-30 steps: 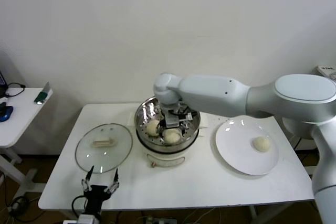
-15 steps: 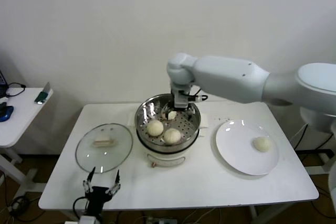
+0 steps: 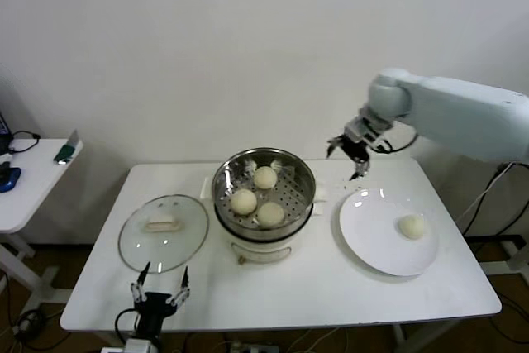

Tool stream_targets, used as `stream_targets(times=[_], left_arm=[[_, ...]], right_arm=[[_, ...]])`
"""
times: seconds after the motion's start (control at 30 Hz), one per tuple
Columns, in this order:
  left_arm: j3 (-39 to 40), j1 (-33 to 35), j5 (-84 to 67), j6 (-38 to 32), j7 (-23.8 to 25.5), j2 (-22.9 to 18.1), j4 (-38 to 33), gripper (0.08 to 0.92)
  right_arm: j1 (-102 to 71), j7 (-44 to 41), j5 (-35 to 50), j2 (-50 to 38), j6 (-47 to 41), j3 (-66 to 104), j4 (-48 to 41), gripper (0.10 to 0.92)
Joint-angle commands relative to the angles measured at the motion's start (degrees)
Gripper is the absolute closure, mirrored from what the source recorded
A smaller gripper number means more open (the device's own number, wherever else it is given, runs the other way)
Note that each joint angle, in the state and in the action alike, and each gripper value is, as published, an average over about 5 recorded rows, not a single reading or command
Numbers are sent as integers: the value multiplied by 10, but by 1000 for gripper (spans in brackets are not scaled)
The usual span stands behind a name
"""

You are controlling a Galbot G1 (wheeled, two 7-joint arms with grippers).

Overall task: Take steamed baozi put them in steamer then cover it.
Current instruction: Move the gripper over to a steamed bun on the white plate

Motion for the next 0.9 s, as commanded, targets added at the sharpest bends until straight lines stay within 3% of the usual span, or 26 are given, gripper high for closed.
stream_targets(times=[0.03, 0.37, 0.9], left_arm=[[-7, -1, -8, 4, 0, -4, -8, 177], [-9, 3, -4, 5, -2, -7, -6, 177], [-8, 6, 2, 5, -2, -13, 1, 177]], right_arm=[[-166, -4, -41, -141, -102, 110, -38, 203], [-330, -14, -176, -120, -33, 280, -154, 203], [-368, -14, -236, -45, 5, 333, -246, 203]])
